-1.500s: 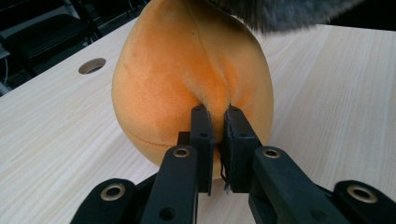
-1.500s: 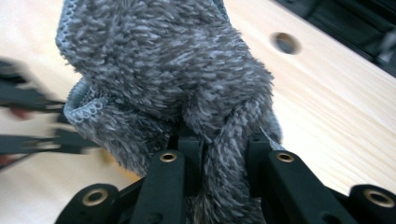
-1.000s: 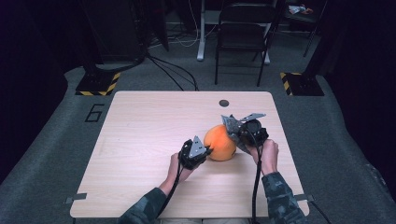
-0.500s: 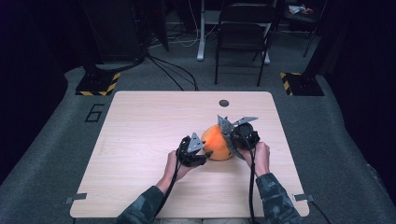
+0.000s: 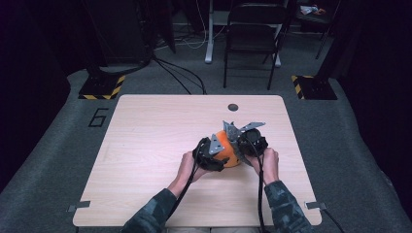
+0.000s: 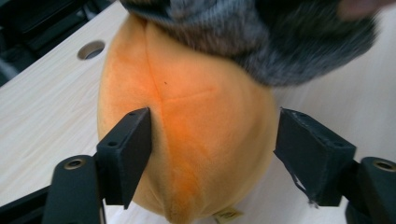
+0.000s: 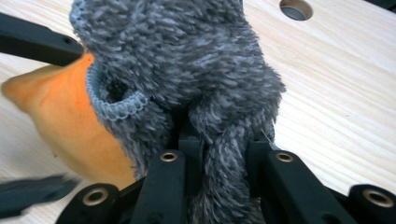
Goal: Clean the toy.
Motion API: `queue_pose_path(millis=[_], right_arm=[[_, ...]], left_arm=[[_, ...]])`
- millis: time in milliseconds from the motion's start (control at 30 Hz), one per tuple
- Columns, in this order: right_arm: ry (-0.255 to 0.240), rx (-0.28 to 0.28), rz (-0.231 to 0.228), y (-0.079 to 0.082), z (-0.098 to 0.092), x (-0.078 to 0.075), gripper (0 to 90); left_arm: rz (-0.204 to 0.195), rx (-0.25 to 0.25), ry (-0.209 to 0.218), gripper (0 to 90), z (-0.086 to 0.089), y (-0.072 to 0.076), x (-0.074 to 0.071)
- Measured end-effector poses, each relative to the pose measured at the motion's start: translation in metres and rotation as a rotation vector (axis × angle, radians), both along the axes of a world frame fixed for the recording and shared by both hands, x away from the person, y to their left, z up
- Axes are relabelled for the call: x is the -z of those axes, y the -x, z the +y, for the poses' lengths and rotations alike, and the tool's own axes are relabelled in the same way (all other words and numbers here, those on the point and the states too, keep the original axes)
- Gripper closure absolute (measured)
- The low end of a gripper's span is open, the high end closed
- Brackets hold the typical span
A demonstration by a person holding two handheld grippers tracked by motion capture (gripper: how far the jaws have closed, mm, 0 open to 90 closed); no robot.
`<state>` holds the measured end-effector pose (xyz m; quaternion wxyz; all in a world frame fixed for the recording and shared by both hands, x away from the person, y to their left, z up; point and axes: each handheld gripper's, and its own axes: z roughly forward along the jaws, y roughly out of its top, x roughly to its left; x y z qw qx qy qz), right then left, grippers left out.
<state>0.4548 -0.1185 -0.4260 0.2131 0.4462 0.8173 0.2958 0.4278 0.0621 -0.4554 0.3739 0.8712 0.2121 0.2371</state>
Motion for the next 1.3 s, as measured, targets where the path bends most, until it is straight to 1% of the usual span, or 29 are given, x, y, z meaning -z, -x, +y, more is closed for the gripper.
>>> queue_pose_path(millis=[33,67,133,200,233,267,300,367,433,467,500,533,567,633,667,733,800,833,867,900,967,1000,1033,1067,1100,1133,1167,1267,1300], right_arm=[[-0.010,0.005,0.006,0.000,0.000,0.001,75.2],[-0.012,0.004,0.005,0.000,-0.001,0.001,75.0],[-0.025,-0.002,0.007,-0.001,-0.001,0.002,74.0],[-0.029,-0.006,0.004,-0.001,-0.002,0.002,73.5],[-0.029,0.006,-0.003,0.001,-0.002,0.001,73.4],[-0.029,0.003,-0.020,0.001,-0.004,0.000,73.4],[-0.033,0.020,-0.024,0.003,-0.006,-0.002,73.4],[-0.039,0.034,-0.037,0.004,-0.011,-0.004,73.3],[-0.043,0.065,-0.049,0.005,-0.021,-0.008,72.8],[-0.040,0.089,-0.057,0.006,-0.028,-0.010,72.6],[-0.036,0.114,-0.056,0.006,-0.034,-0.011,72.0],[-0.043,0.134,-0.047,0.007,-0.038,-0.011,71.6],[-0.042,0.151,-0.033,0.006,-0.045,-0.009,71.0],[-0.040,0.198,-0.022,0.004,-0.057,-0.004,69.9],[-0.037,0.212,-0.005,0.004,-0.062,-0.001,69.6],[-0.028,0.247,0.003,0.001,-0.072,0.007,68.9],[-0.013,0.286,0.031,-0.002,-0.080,0.017,68.6],[-0.011,0.293,0.045,-0.004,-0.083,0.020,68.3],[-0.018,0.312,0.065,-0.006,-0.088,0.026,68.1],[-0.012,0.326,0.073,-0.007,-0.091,0.030,67.7],[-0.003,0.343,0.099,-0.010,-0.096,0.039,66.0],[0.005,0.347,0.106,-0.012,-0.099,0.046,64.4],[0.004,0.360,0.123,-0.012,-0.100,0.048,62.7],[0.000,0.356,0.127,-0.014,-0.102,0.051,61.5],[-0.015,0.372,0.135,-0.015,-0.104,0.055,58.2],[-0.012,0.380,0.144,-0.016,-0.104,0.056,55.4],[-0.012,0.379,0.152,-0.017,-0.105,0.058,52.1],[-0.009,0.379,0.146,-0.018,-0.106,0.058,37.8],[-0.018,0.394,0.152,-0.016,-0.105,0.057,34.5]], left_arm=[[-0.017,-0.002,-0.027,35.7,-0.001,0.001,0.001],[-0.034,-0.012,-0.055,39.5,-0.002,0.001,0.004],[-0.031,-0.013,-0.066,49.9,-0.001,0.000,0.006],[-0.025,-0.021,-0.053,56.9,0.002,-0.003,0.008],[-0.021,-0.025,-0.049,60.0,0.004,-0.003,0.008],[-0.016,-0.031,-0.036,62.5,0.007,-0.005,0.008],[-0.010,-0.033,-0.028,64.5,0.009,-0.005,0.008],[-0.002,-0.040,-0.007,65.9,0.015,-0.007,0.009],[0.014,-0.050,0.026,66.7,0.021,-0.008,0.010],[0.016,-0.054,0.039,66.9,0.024,-0.009,0.010],[0.024,-0.055,0.049,67.1,0.026,-0.009,0.010],[0.032,-0.059,0.072,67.2,0.028,-0.010,0.011],[0.034,-0.061,0.076,67.5,0.031,-0.010,0.011],[0.048,-0.067,0.107,67.7,0.034,-0.011,0.010],[0.051,-0.070,0.115,67.7,0.036,-0.011,0.010],[0.060,-0.075,0.139,67.7,0.037,-0.011,0.010],[0.066,-0.078,0.154,67.7,0.039,-0.011,0.010],[0.074,-0.081,0.164,67.7,0.039,-0.011,0.010],[0.075,-0.083,0.164,67.8,0.040,-0.011,0.010],[0.084,-0.084,0.172,67.8,0.040,-0.011,0.010],[0.088,-0.096,0.177,67.8,0.043,-0.013,0.010],[0.089,-0.102,0.186,67.7,0.043,-0.014,0.011],[0.097,-0.107,0.188,67.6,0.044,-0.015,0.011],[0.102,-0.123,0.195,67.5,0.046,-0.016,0.013],[0.109,-0.130,0.199,67.4,0.048,-0.017,0.013],[0.111,-0.140,0.201,67.3,0.050,-0.019,0.014],[0.119,-0.160,0.212,67.1,0.051,-0.020,0.015],[0.141,-0.198,0.235,66.1,0.058,-0.024,0.017],[0.151,-0.208,0.239,65.5,0.060,-0.026,0.018]])
